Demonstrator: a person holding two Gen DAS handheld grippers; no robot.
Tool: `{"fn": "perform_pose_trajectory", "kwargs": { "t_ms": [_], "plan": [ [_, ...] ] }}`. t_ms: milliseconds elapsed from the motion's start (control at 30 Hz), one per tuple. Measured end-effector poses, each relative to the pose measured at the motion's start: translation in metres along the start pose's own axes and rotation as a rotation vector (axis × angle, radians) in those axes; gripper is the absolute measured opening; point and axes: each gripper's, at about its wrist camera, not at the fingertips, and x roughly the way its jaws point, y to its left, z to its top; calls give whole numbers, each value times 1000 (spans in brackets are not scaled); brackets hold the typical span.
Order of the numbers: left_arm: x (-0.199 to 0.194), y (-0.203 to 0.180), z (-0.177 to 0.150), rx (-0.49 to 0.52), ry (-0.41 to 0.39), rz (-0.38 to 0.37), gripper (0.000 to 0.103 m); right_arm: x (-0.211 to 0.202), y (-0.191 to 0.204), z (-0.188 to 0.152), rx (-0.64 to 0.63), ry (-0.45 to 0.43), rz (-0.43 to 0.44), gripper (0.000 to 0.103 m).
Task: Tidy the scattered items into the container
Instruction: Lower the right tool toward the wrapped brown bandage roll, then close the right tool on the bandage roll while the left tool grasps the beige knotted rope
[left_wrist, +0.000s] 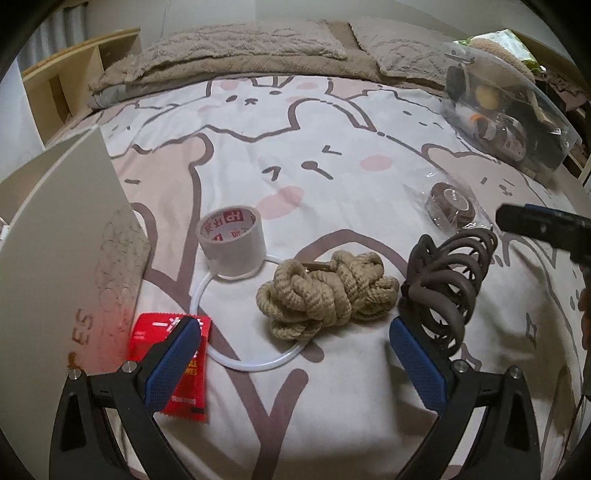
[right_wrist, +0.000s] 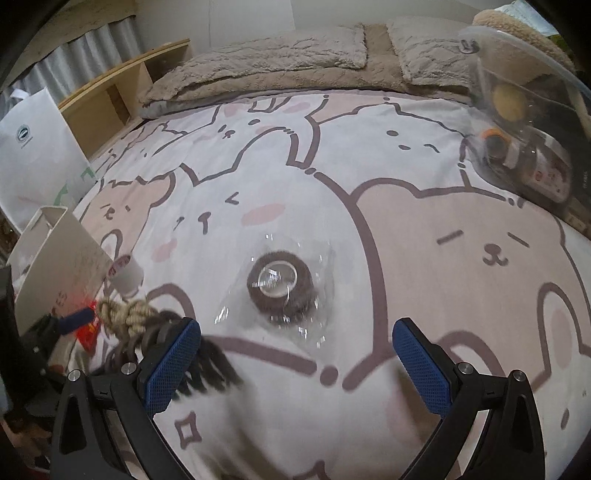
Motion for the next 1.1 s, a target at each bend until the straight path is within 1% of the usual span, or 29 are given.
{"fn": "perform_pose_trajectory", "kwargs": {
  "t_ms": [233,400,533,733,767,967,1100],
  "plan": [
    [6,-1,10,-67,14,-66,103,13,-1,16,-7,11,18,103],
    [11,-11,16,-76,23,-109,103,25,1,24,-30,36,9,103],
    [18,-18,20,-81,31,-131,103,35,1,29,-14,78,9,103],
    [21,-11,20,-145,37,-161,103,49,2,33,17,141,5,103],
    [21,-10,20,-150,38,-164,101,51,2,33,20,153,8,103],
    [17,-4,15,-135,58,-135,101,65,4,30,40,205,-4,103],
    [17,5,14,-151,59,-100,101,69,2,27,69,178,-28,103]
  ]
}}
